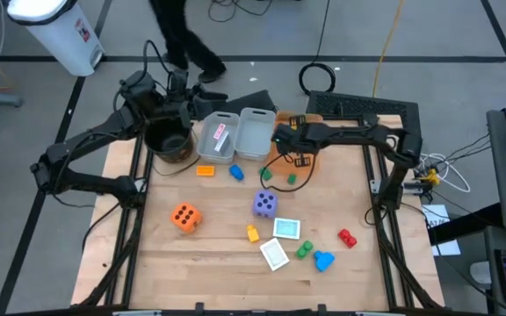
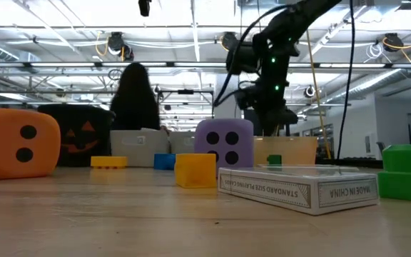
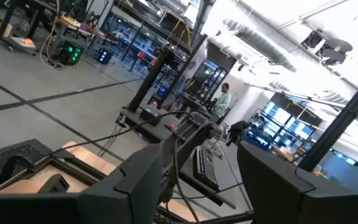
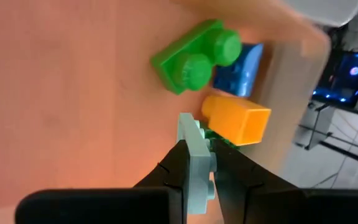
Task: Pick & Place Toys
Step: Put the light blue game piece into the orange bin, then put the orange dice into the right gray bin
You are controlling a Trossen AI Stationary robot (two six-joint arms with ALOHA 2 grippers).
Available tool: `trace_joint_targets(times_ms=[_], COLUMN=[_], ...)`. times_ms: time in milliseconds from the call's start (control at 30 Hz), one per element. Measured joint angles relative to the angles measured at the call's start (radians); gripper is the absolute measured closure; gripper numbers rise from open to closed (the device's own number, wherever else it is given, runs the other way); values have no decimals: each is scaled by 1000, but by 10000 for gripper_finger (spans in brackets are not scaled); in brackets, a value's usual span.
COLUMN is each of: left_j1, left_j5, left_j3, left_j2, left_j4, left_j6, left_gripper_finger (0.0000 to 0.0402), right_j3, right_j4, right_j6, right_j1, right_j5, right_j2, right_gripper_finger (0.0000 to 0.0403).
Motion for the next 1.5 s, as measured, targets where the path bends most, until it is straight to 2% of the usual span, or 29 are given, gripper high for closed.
trace_joint_targets(times_ms=[267, 500, 733, 900, 1233, 1300, 1500], left_j1=[0, 0, 0, 0, -1, -6, -34], left_j5=[0, 0, 0, 7, 9, -1, 10], left_j3=[0, 0, 0, 0, -1, -1, -1], left_j2=[0, 0, 0, 0, 0, 0, 2], left_j4=[-19, -19, -19, -19, -18, -6, 11], left_j6=[-1, -1, -1, -3, 43, 13, 7], left_gripper_finger=[186, 186, 186, 186, 186, 186, 186], right_j3=[0, 0, -1, -1, -1, -1, -1], right_j4=[3, 31, 27, 42, 56, 57, 84], right_j6=[-11, -15, -59, -67, -38, -36, 121], right_j1=[-3, -3, 12, 36, 120, 141, 193], right_j5=[-3, 0, 3, 6, 0, -1, -1], right_j2=[37, 36, 23, -50, -280, -322, -428], right_gripper_finger=[364, 309, 297, 295, 294, 294, 294])
